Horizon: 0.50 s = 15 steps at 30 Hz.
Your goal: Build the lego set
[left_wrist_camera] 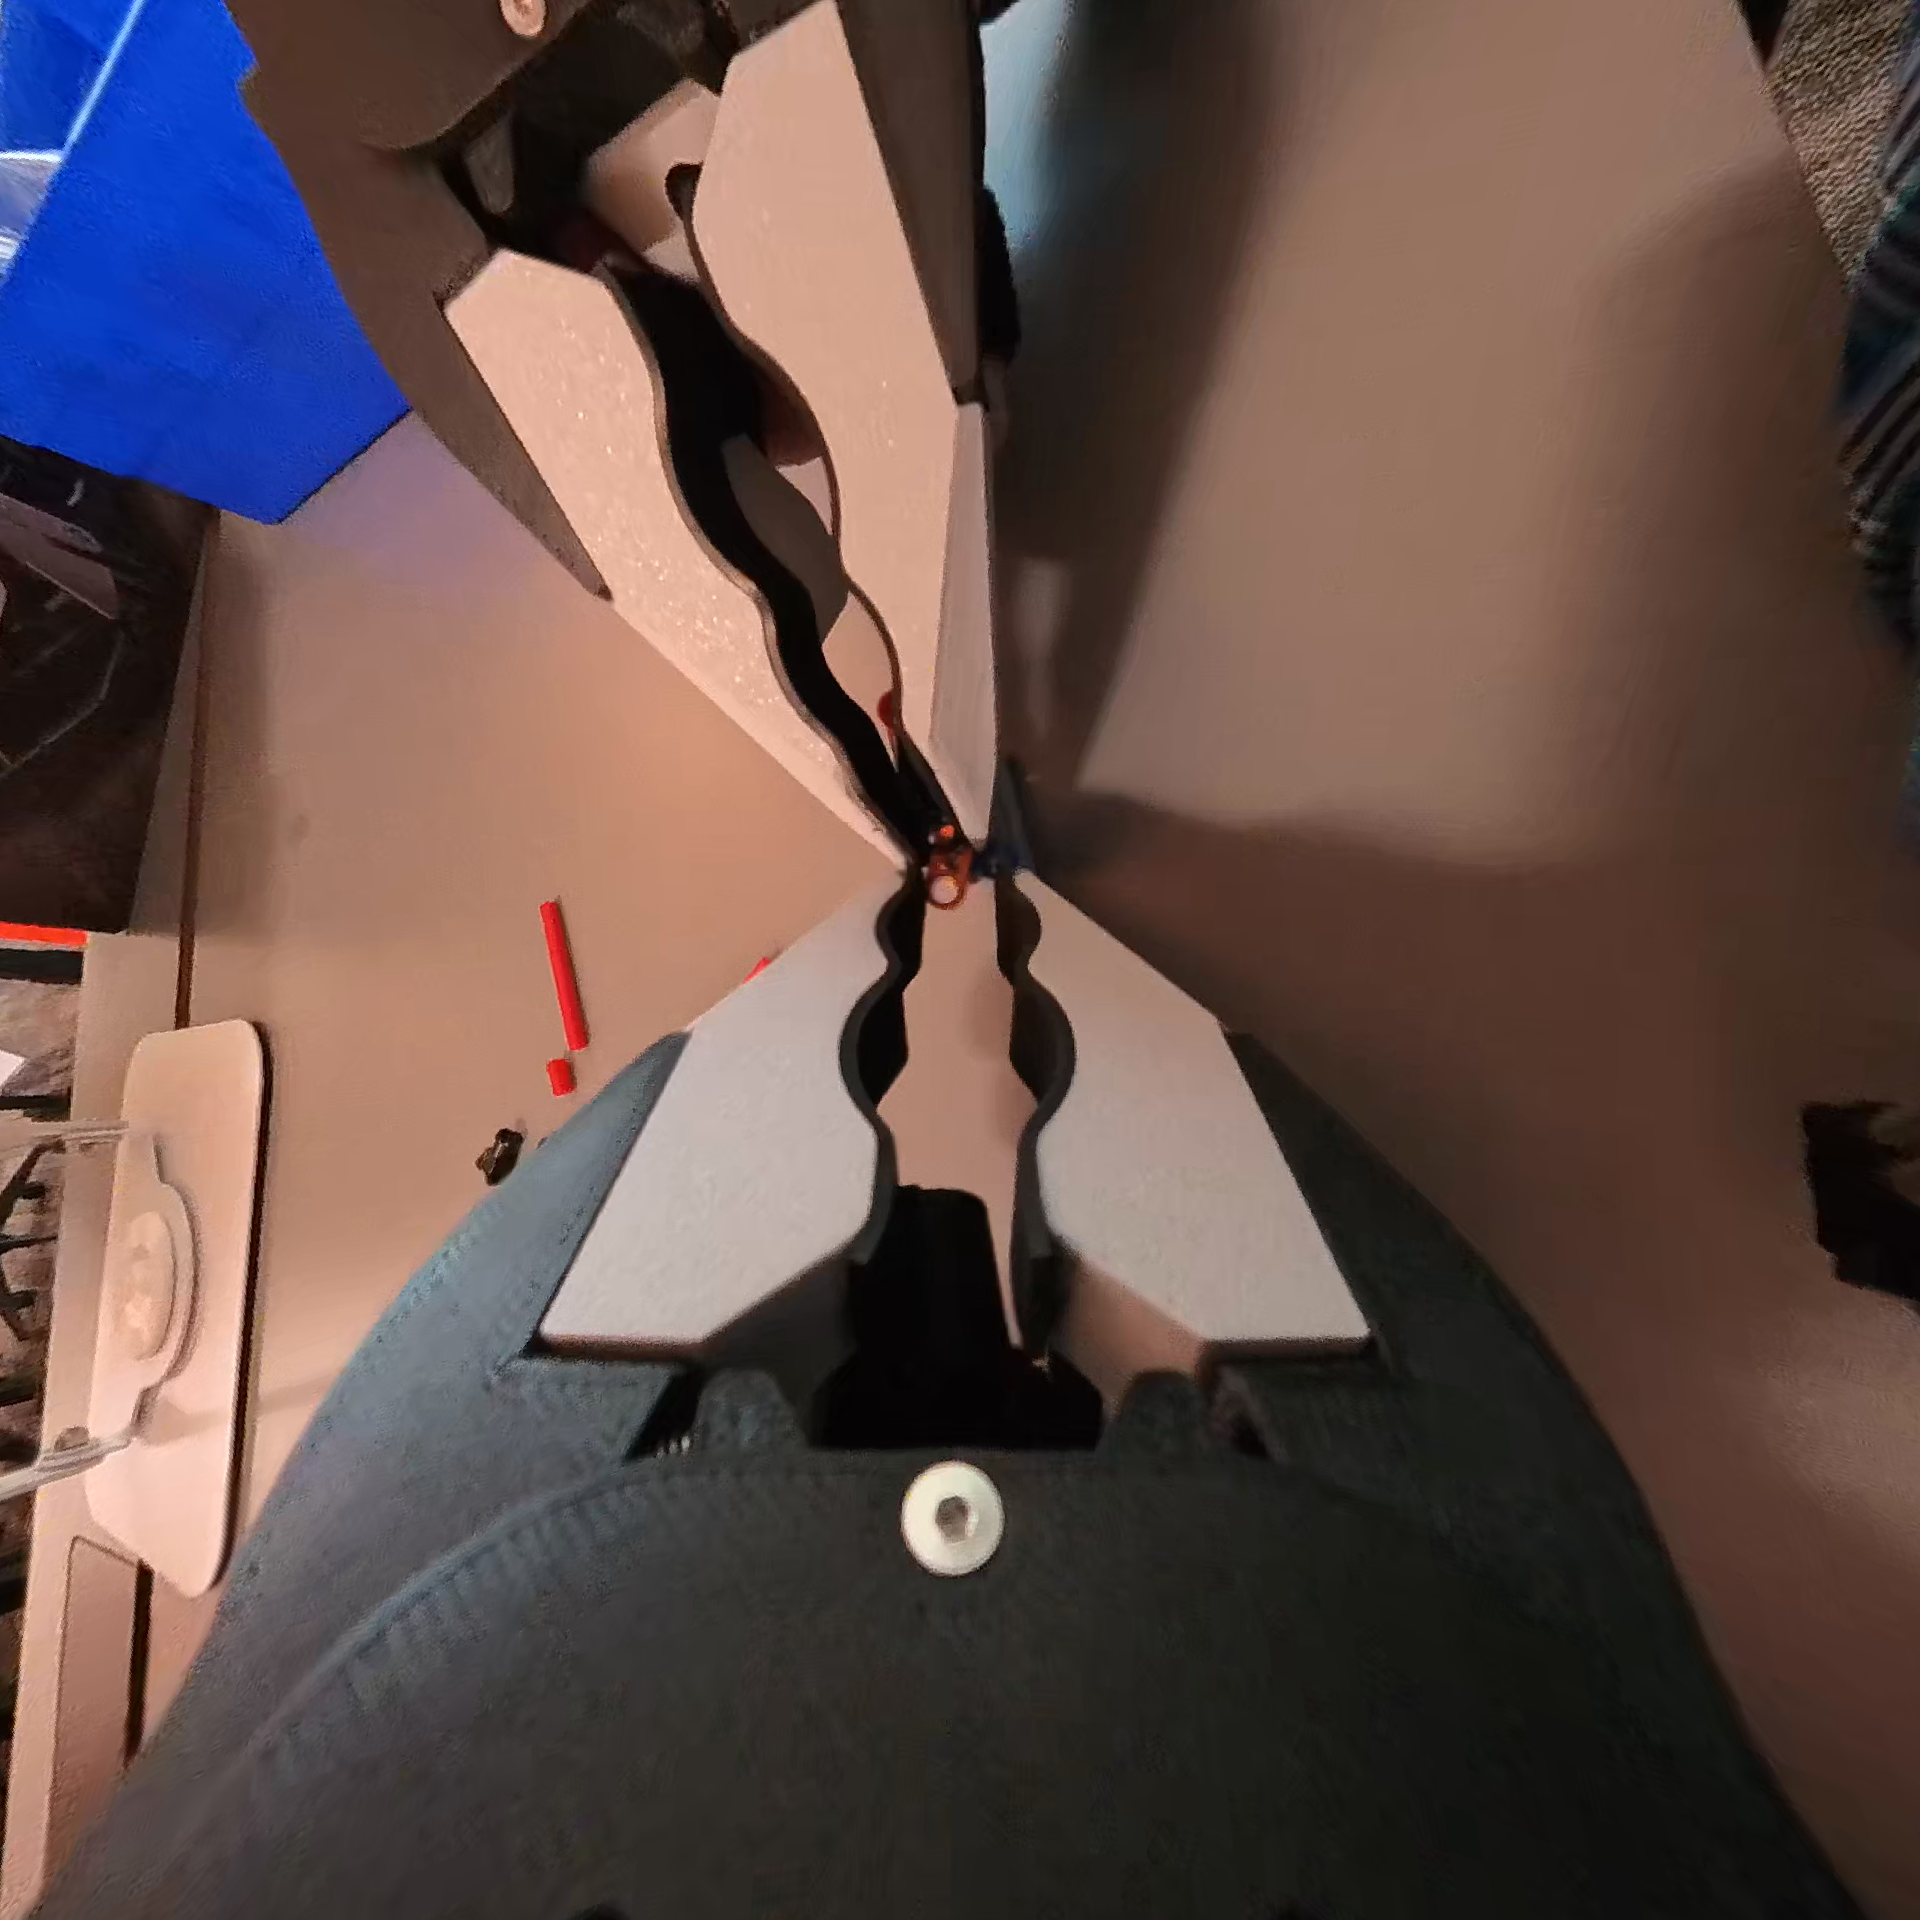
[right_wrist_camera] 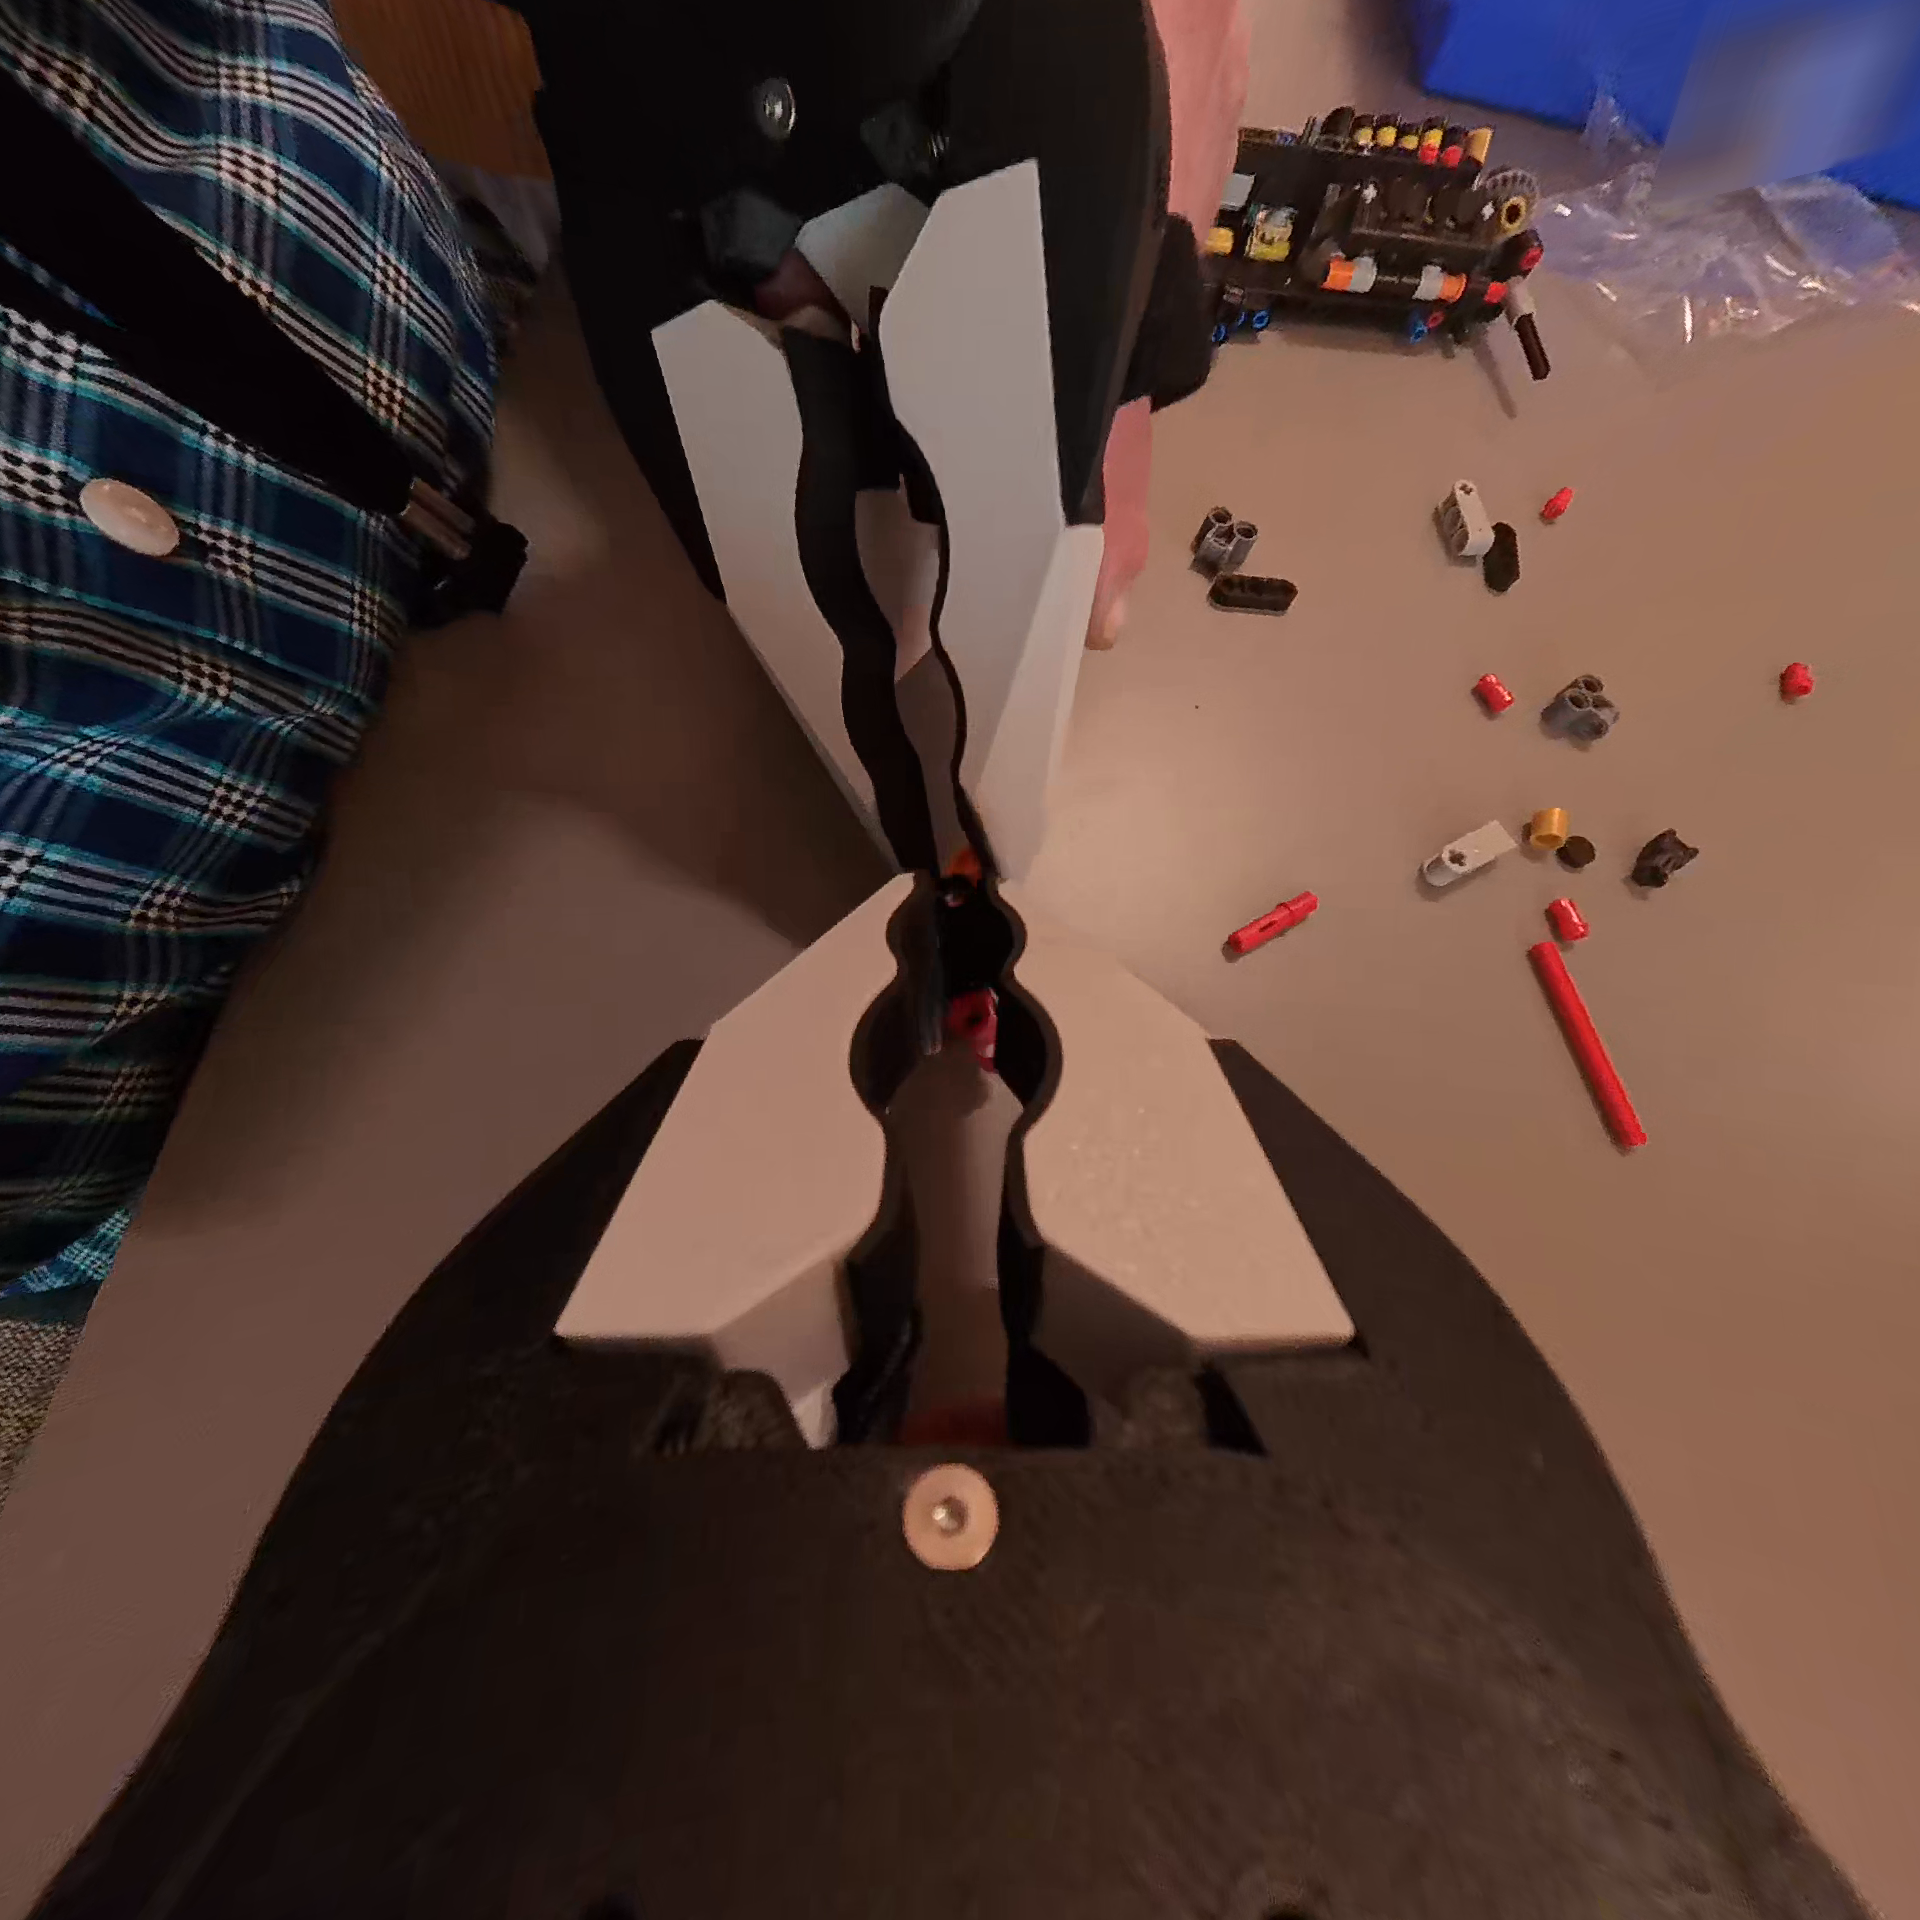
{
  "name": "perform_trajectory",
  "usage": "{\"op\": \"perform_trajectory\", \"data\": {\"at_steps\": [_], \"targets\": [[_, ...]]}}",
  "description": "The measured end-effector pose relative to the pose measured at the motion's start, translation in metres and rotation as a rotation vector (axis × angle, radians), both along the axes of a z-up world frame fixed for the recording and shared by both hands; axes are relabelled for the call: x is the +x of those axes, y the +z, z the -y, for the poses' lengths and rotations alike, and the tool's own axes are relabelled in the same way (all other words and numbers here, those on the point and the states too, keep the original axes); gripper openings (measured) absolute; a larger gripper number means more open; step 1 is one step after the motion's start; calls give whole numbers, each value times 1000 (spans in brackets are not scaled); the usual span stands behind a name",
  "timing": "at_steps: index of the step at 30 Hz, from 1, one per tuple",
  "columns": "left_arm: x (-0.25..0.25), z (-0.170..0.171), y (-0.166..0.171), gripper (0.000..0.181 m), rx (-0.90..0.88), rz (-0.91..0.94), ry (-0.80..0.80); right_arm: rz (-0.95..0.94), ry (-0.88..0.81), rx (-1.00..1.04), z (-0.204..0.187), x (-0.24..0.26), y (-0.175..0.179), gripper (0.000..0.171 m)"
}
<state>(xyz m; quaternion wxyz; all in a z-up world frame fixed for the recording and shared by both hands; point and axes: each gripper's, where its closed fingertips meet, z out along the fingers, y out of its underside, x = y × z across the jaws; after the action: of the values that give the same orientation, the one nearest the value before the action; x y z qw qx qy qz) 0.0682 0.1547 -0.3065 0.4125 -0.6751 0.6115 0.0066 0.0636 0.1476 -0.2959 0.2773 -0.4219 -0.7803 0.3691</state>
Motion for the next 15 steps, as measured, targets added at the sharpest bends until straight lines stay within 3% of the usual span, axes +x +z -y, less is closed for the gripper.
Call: {"op": "perform_trajectory", "data": {"at_steps": [15], "targets": [[-4, -9, 0, 6, 65, -81, 104, 90, -139, -107, -11, 0, -4, 5]]}}
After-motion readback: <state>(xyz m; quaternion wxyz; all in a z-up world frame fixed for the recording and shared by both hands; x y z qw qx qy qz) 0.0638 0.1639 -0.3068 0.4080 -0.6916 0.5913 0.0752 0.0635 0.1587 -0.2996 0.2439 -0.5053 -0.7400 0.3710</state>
